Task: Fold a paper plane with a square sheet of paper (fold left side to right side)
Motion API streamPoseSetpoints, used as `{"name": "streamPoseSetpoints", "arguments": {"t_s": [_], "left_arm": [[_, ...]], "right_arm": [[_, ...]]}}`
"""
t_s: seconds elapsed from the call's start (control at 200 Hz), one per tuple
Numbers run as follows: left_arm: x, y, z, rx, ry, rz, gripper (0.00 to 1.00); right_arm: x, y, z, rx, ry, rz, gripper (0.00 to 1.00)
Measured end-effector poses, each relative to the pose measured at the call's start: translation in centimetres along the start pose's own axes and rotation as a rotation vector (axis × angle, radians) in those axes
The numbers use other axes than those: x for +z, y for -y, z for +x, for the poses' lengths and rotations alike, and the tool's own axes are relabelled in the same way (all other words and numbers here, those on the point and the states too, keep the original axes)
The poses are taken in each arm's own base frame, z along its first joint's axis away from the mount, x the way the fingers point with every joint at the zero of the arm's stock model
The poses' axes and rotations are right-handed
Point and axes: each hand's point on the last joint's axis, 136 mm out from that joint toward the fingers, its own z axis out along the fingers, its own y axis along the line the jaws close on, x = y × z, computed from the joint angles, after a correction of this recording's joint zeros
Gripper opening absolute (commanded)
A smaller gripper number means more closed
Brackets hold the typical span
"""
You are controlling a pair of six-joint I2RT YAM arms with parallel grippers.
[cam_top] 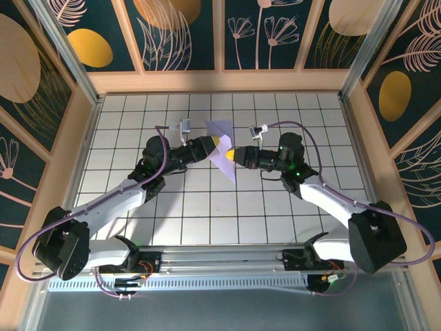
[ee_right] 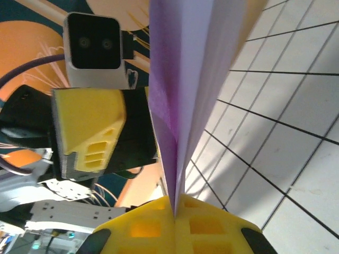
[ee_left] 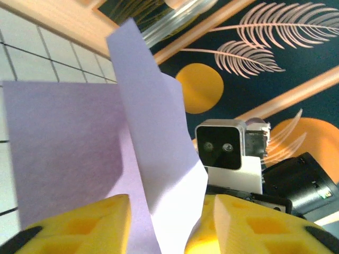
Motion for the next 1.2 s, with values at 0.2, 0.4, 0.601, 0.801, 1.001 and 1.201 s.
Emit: {"name": "streamPoseSetpoints", "arguments": {"t_s": [0.2, 0.4, 0.601, 0.801, 1.001, 1.201], "left_arm": [[-2.9, 0.0, -2.3, 0.091, 0.115, -0.15, 0.54], [-7.6, -1.0, -4.6, 0.146, 0.275, -0.337, 0.56], [-12.0, -3.0, -5.4, 0.15, 0.399, -0.494, 0.56], [-14.6, -4.3, -5.7, 0.154, 0.47, -0.595, 0.57], [-15.1, -4.8, -5.8, 0.155, 0.483, -0.629, 0.58], [-14.9, -5.2, -5.6, 0.155, 0.474, -0.64, 0.59]], "right_arm": [[0.0, 1.2, -1.6, -0.078, 0.026, 0.194, 0.0], [1.7, 3.1, -1.6, -0.265, -0.026, 0.586, 0.0], [1.3, 10.0, 0.7, -0.456, -0.194, 1.111, 0.0], [-0.2, 14.9, 3.1, -0.675, -0.405, 1.486, 0.0], [-0.4, 17.9, 5.4, -0.829, -0.574, 1.641, 0.0], [0.5, 20.1, 7.9, -0.89, -0.692, 1.668, 0.03]]}}
